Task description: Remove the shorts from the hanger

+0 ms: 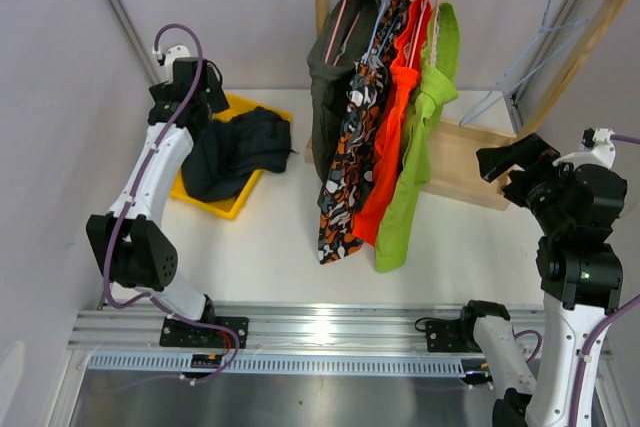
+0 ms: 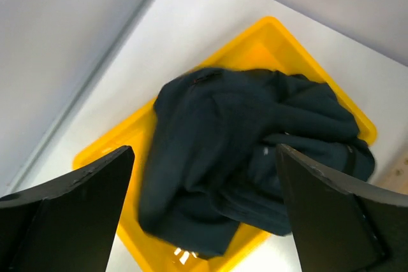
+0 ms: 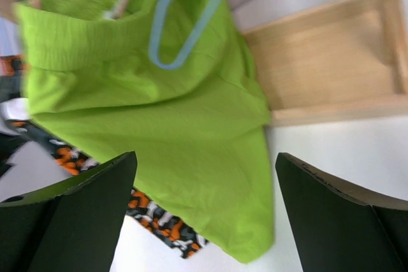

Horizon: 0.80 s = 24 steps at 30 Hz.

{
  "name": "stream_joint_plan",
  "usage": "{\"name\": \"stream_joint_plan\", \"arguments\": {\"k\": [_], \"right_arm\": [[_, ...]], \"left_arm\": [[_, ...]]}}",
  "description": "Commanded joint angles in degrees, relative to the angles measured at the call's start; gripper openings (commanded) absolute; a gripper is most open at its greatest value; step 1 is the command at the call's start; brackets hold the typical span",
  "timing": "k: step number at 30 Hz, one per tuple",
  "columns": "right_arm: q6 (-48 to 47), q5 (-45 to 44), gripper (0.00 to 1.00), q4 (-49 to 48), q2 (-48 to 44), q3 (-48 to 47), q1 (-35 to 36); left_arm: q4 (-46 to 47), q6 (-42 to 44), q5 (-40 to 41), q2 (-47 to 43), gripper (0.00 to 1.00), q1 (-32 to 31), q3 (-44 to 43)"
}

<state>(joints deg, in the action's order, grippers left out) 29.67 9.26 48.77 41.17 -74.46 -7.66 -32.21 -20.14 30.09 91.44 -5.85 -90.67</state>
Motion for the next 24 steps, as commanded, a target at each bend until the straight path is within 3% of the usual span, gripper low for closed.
{"name": "stream_joint_plan", "arguments": {"k": [1, 6, 14, 24], "right_arm": [[1.7, 9.1, 0.99, -11.5, 1.4, -2.0, 0.2], [6.2, 13.5, 0.99, -17.9, 12.0, -12.1, 1.2], [5.2, 8.3, 0.96, -19.3, 30.2, -30.7, 9.5], [4.0, 3.4, 0.70, -20.5, 44.7, -40.8, 10.7]], "left_arm": [[-3.7, -2.0, -7.1, -2.0, 0.99, 0.0, -0.6], [-6.2, -3.4, -13.1, -11.4, 0.99, -1.9, 4.2], [-7.0, -1.5, -15.4, -31.7, 0.99, -8.4, 22.6], [-5.7, 0.5, -19.4, -50.1, 0.99, -9.5, 40.8]]}}
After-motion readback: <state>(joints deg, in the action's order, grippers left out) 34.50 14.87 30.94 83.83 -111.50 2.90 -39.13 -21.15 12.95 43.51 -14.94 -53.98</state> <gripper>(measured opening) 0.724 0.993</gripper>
